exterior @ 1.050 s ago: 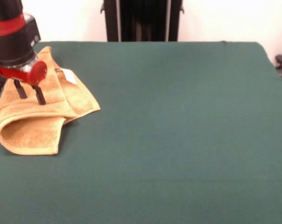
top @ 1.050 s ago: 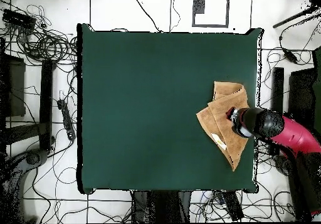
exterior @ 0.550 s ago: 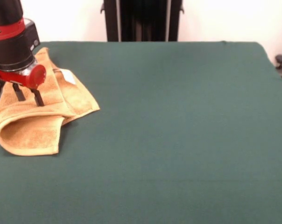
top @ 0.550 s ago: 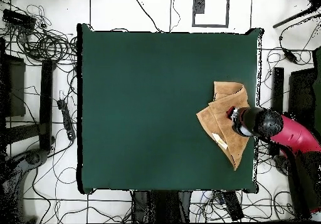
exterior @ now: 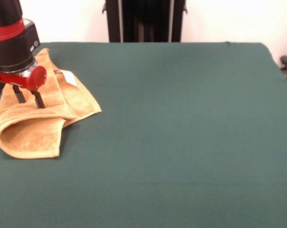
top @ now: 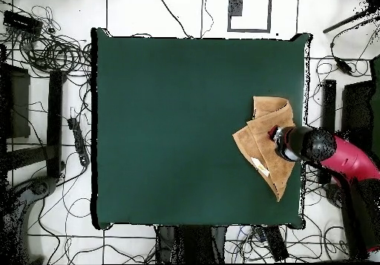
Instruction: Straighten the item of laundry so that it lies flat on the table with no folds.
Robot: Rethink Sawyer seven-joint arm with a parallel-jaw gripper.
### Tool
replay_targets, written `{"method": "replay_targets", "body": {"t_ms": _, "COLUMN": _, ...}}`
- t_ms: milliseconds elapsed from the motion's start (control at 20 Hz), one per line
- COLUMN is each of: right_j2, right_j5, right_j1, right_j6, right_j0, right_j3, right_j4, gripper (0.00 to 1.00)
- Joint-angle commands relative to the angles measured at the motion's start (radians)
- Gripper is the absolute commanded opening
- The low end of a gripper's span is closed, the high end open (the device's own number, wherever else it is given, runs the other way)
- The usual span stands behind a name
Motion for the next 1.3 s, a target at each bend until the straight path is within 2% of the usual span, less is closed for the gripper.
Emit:
{"method": "replay_targets", "body": {"t_ms": 50, "right_j2": 0.104, "right_j5": -0.149, "right_j1": 0.149, "right_j6": 0.053, "right_j0": 0.08, "right_j3": 0.005, "right_j4": 0.017, "gripper": 1.0}}
{"method": "replay_targets", "body": {"t_ms": 550, "right_j2": 0.021, "right_j5": -0.181, "right_j1": 0.12, "right_j6": 0.225, "right_j0": 0.185, "right_j3": 0.024, "right_j4": 0.067, "gripper": 1.0}}
{"method": "replay_targets", "body": {"t_ms": 1050, "right_j2": -0.009, "right_j5": -0.158, "right_j1": 0.113, "right_j6": 0.198, "right_j0": 0.222, "right_j3": 0.028, "right_j4": 0.112, "gripper": 1.0}}
{"method": "replay_targets", "body": {"t_ms": 1300, "right_j2": -0.056, "right_j5": -0.201, "right_j1": 0.109, "right_j6": 0.259, "right_j0": 0.284, "right_j3": 0.026, "right_j4": 0.111, "gripper": 1.0}}
